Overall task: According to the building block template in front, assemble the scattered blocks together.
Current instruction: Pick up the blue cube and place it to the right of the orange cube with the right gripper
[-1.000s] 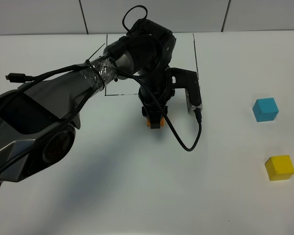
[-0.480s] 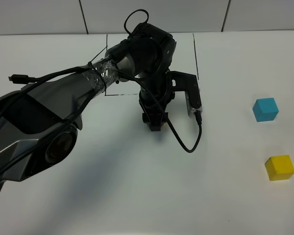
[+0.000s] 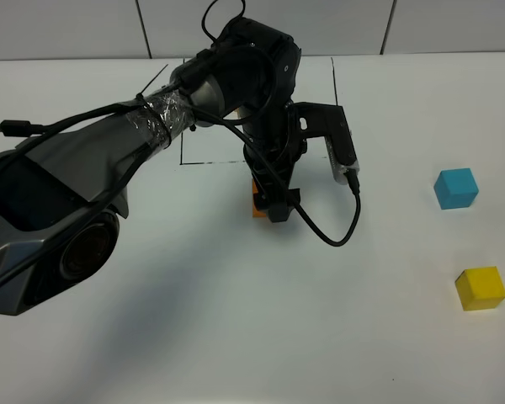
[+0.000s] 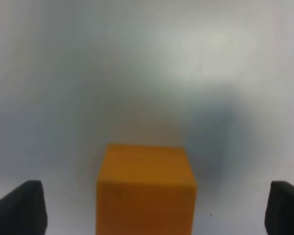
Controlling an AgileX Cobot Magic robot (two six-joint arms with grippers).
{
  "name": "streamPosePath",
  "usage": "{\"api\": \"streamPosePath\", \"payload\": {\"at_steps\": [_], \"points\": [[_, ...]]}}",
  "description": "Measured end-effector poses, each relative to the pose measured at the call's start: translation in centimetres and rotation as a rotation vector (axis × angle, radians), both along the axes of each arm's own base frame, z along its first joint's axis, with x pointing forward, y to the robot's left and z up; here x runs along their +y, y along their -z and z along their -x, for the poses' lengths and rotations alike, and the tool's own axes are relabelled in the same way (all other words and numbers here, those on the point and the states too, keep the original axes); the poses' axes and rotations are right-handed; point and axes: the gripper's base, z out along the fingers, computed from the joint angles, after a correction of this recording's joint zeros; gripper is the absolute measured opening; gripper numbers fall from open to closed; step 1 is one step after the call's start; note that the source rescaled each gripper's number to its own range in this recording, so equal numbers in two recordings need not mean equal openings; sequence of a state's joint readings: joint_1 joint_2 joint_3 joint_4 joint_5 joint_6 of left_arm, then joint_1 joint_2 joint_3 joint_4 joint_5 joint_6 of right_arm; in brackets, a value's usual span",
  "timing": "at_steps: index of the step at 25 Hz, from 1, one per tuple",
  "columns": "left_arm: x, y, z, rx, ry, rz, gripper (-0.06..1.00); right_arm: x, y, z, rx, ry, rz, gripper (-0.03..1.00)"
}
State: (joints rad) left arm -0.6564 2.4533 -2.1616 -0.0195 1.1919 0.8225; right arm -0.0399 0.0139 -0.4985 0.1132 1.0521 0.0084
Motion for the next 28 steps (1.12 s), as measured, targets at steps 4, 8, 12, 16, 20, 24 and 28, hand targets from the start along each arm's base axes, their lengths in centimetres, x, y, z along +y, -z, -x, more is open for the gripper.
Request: {"api": "streamPosePath", "payload": {"at_steps": [4, 8, 12, 16, 20, 24, 28], "points": [[0.8, -1.7, -0.4, -0.021, -0.037, 0.028, 0.92, 0.0, 0.0, 0.0, 0.0, 0.0, 0.0, 0.75], [2.9, -3.9, -1.6, -0.045, -0.169, 0.065, 0.92, 0.0, 0.0, 0.0, 0.0, 0.0, 0.0, 0.75], [5.9, -6.1, -3.1, -0.065, -0.335, 0.109, 0.92, 0.0, 0.0, 0.0, 0.0, 0.0, 0.0, 0.75], [10.2, -7.7, -5.0, -0.084, -0.534, 0.139, 0.92, 0.0, 0.0, 0.0, 0.0, 0.0, 0.0, 0.75], [14.9, -8.7, -6.6, -0.095, -0.748, 0.16, 0.92, 0.0, 0.0, 0.0, 0.0, 0.0, 0.0, 0.75], [19.0, -9.0, -7.6, -0.1, -0.919, 0.166, 0.92, 0.0, 0.0, 0.0, 0.0, 0.0, 0.0, 0.75], [22.1, -9.8, -7.3, -0.105, -0.999, 0.158, 0.92, 0.0, 0.0, 0.0, 0.0, -0.001, -0.002, 0.75]]}}
